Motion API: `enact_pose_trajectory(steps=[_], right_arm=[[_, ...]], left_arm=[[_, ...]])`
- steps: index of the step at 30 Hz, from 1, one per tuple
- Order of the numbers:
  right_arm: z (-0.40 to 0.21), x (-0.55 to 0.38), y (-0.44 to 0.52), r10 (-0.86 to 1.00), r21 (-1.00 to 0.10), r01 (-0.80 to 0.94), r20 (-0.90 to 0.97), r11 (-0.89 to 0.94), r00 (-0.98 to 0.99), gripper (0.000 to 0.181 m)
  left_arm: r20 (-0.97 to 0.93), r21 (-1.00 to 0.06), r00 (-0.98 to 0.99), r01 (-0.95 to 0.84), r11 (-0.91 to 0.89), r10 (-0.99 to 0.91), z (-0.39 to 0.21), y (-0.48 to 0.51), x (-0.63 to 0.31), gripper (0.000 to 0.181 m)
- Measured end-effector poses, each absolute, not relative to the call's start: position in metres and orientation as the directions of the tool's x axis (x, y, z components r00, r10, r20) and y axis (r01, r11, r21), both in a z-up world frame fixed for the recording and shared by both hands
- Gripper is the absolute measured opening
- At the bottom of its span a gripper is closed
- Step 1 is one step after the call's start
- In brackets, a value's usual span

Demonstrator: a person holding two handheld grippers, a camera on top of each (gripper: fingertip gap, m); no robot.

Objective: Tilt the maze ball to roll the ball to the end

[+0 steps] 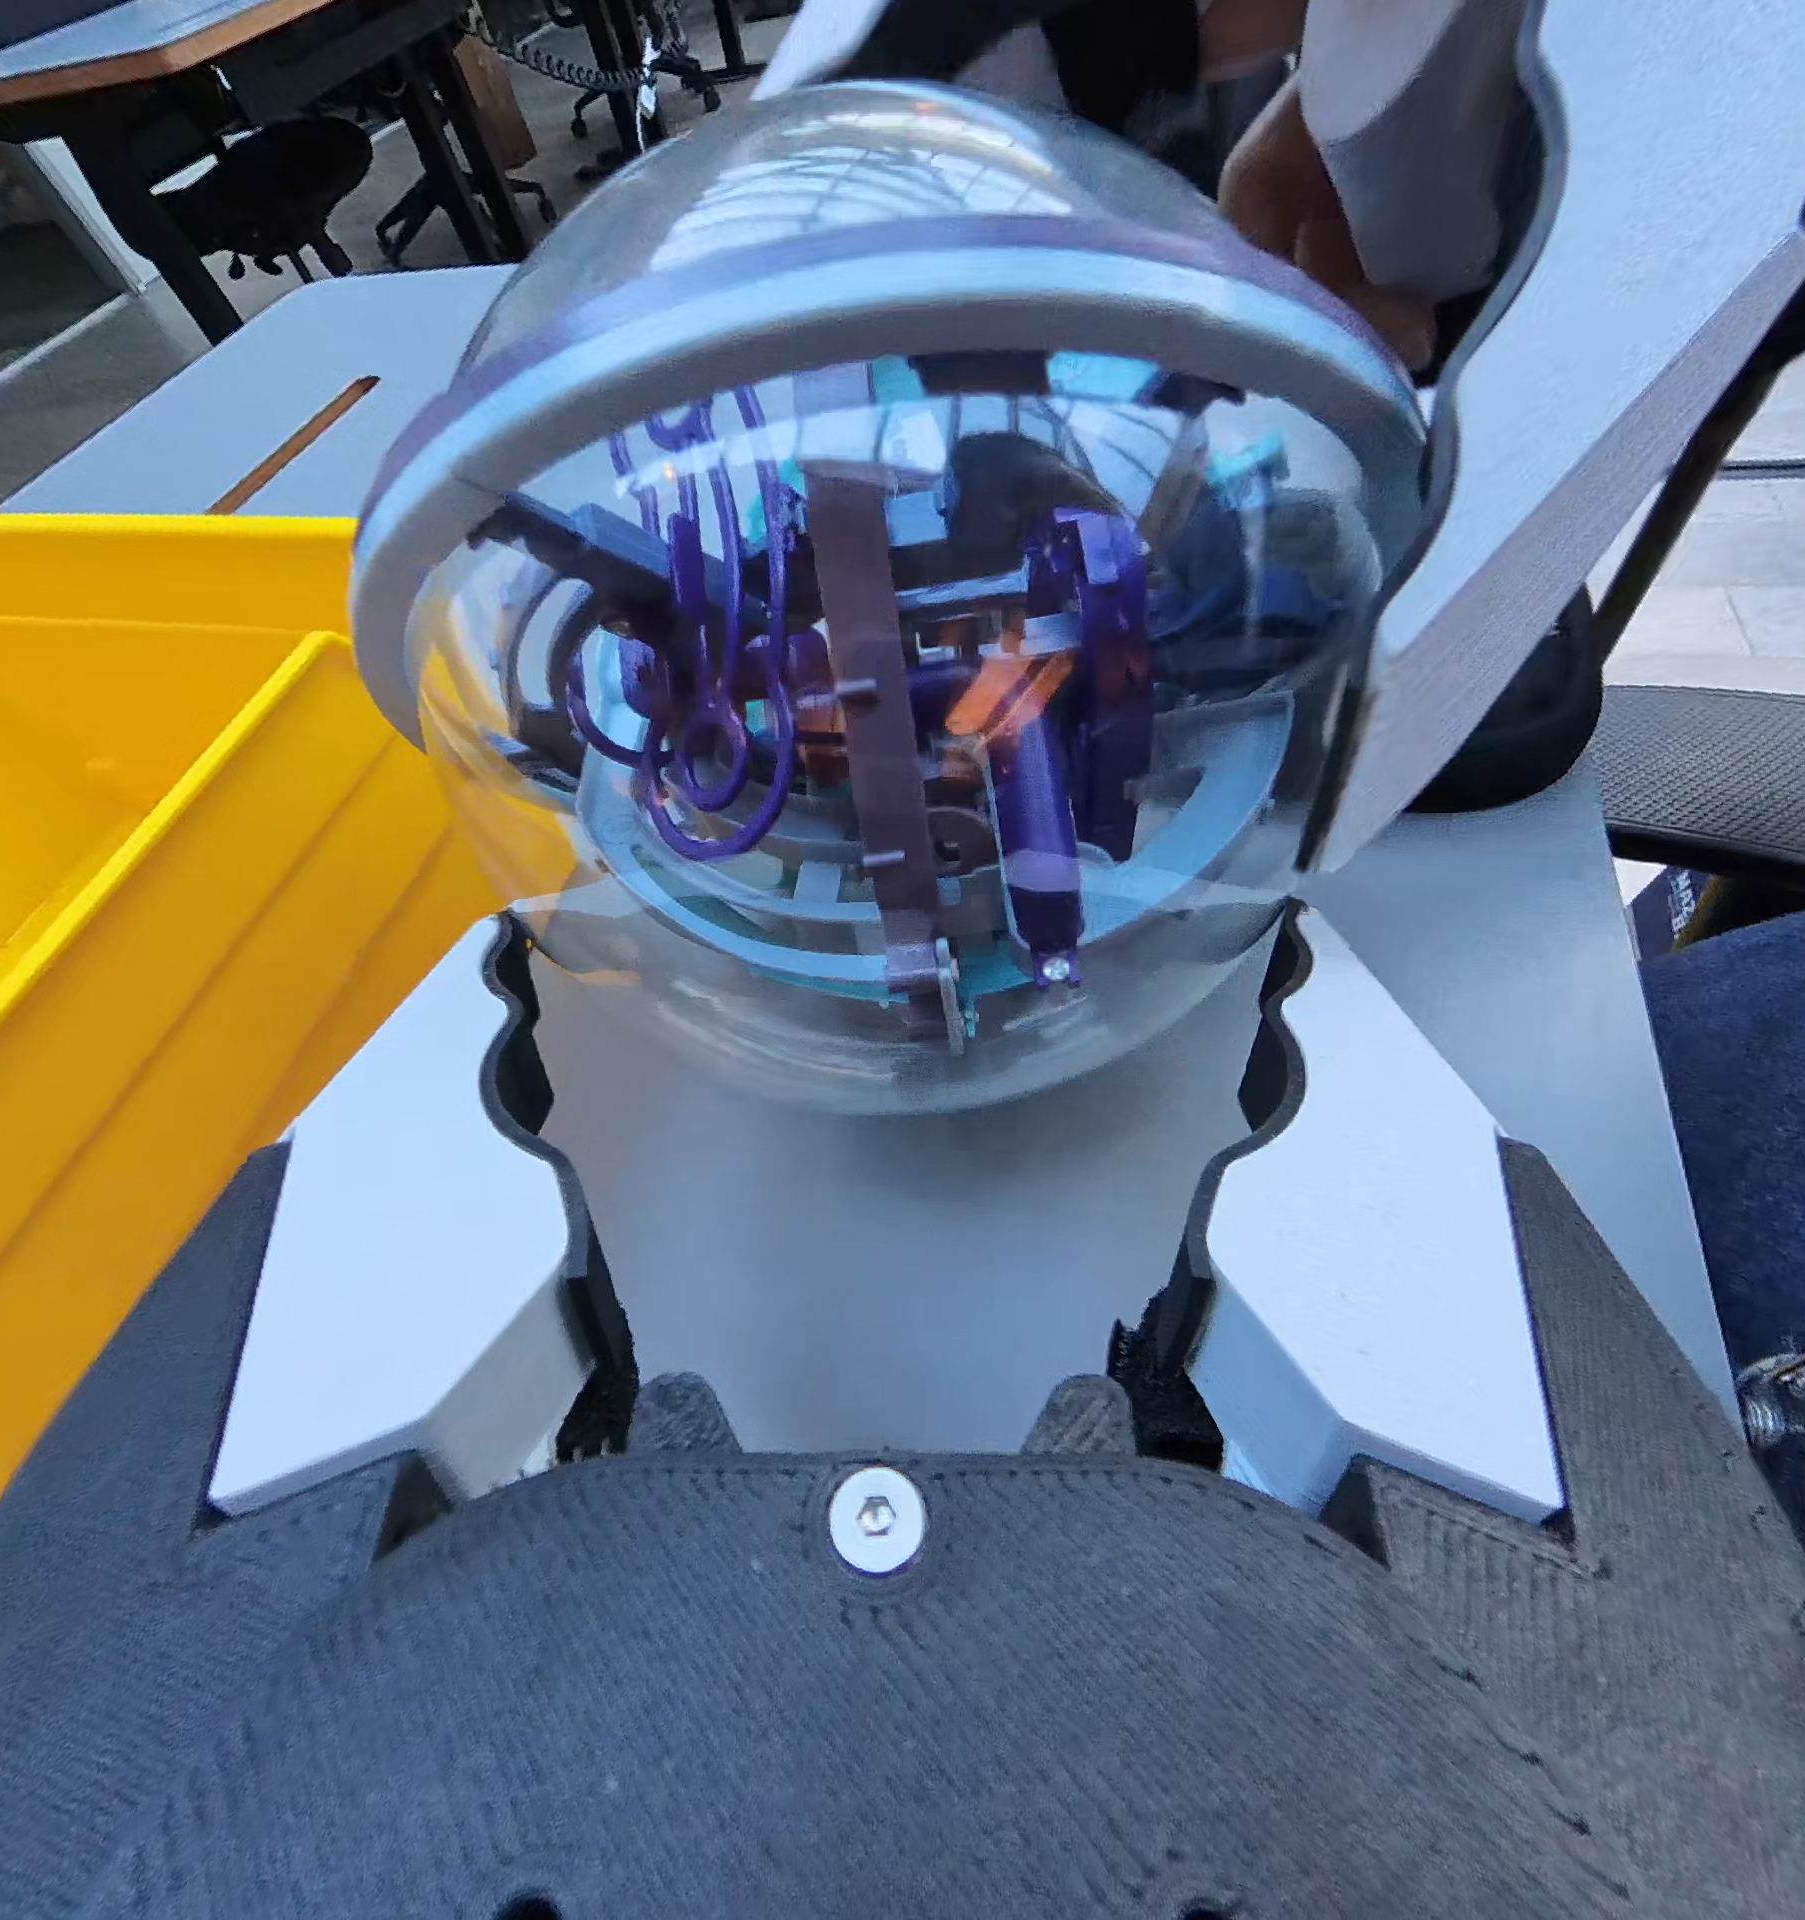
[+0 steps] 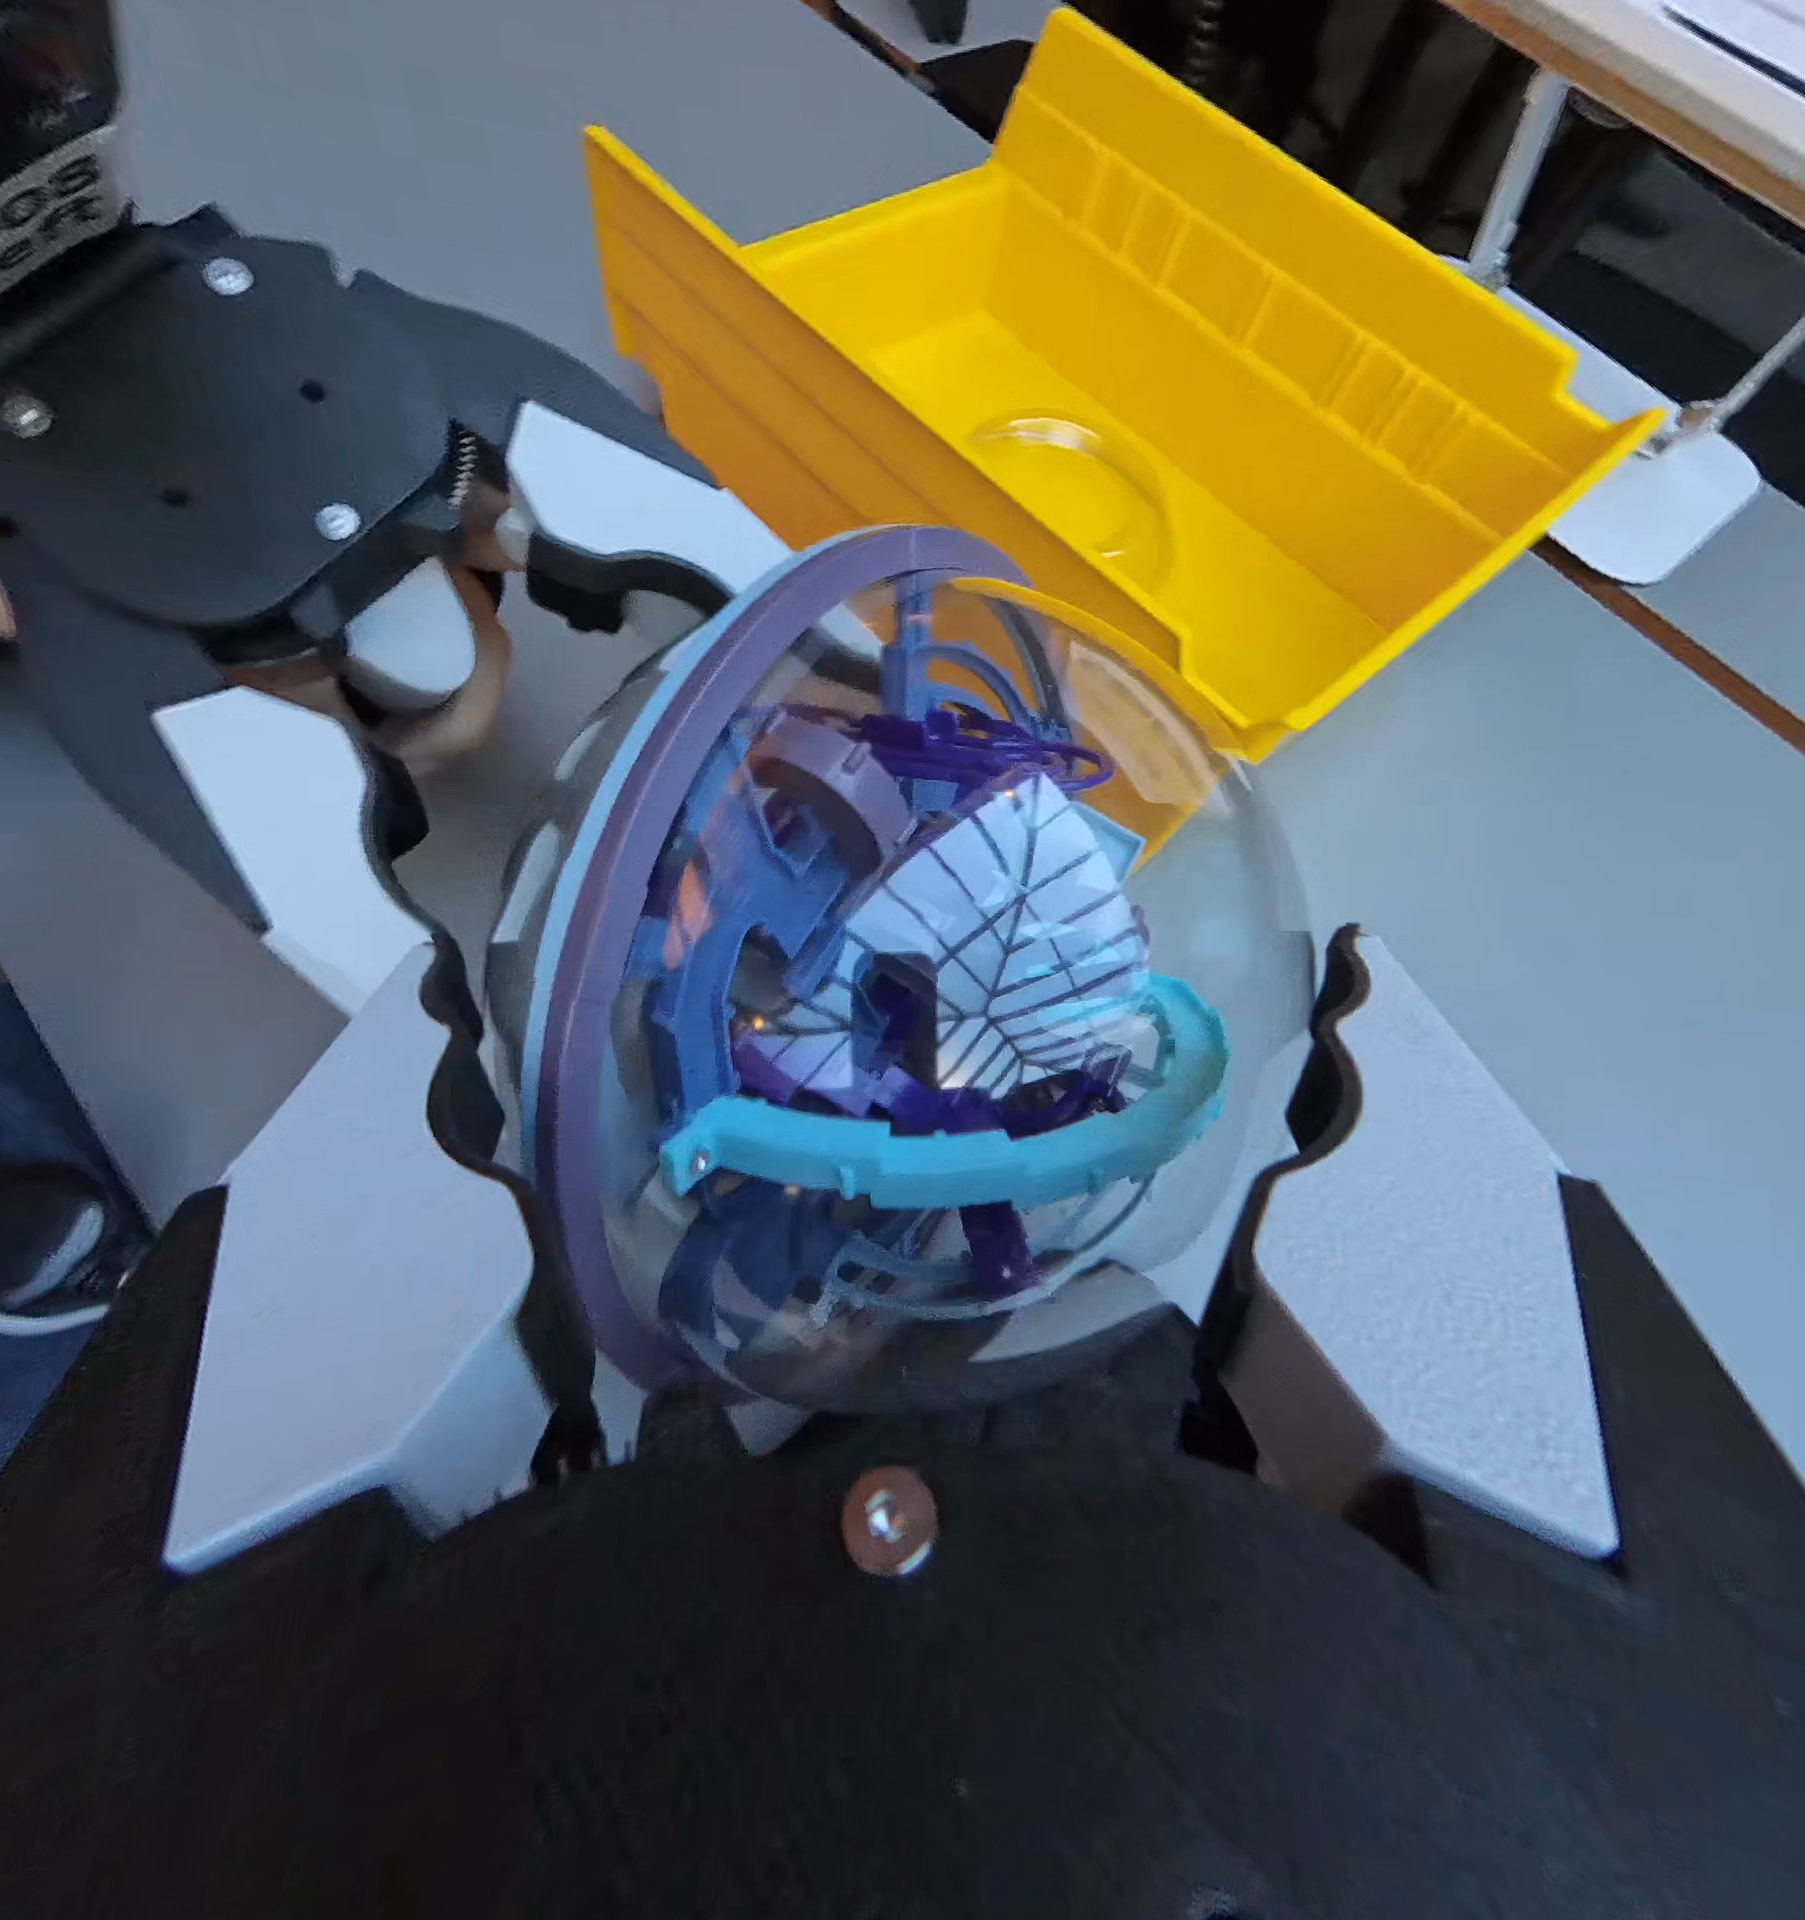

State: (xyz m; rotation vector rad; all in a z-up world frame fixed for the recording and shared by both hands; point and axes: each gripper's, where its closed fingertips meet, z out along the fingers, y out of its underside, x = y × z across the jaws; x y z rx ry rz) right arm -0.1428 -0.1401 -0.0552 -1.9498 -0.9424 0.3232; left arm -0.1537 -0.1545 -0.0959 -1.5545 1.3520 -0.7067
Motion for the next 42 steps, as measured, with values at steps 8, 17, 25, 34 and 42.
enact_pose_trajectory(steps=[8,17,25,34,42], right_arm=[[-0.05,-0.146,-0.128,0.687,-0.885,0.387,0.114,-0.257,0.717,0.156],[-0.048,-0.149,-0.123,0.683,-0.907,0.345,0.094,-0.241,0.724,0.156],[-0.048,-0.148,-0.123,0.695,-0.909,0.343,0.088,-0.237,0.714,0.156],[-0.047,-0.149,-0.122,0.702,-0.915,0.332,0.082,-0.228,0.707,0.157],[-0.047,-0.15,-0.122,0.706,-0.917,0.331,0.084,-0.221,0.703,0.157]], left_arm=[[-0.14,-0.933,0.29,-0.358,0.028,-0.947,-0.061,-0.148,-0.185,0.121],[-0.196,-0.754,0.152,-0.655,0.05,-0.969,0.007,-0.023,-0.263,0.067],[-0.028,-0.324,-0.142,-0.935,0.144,-0.989,-0.117,0.026,-0.26,0.054],[0.012,-0.192,-0.106,-0.976,0.102,-0.994,-0.157,0.042,-0.267,0.032],[-0.152,-0.265,-0.019,-0.962,0.059,-0.988,-0.117,0.055,-0.279,0.018]])
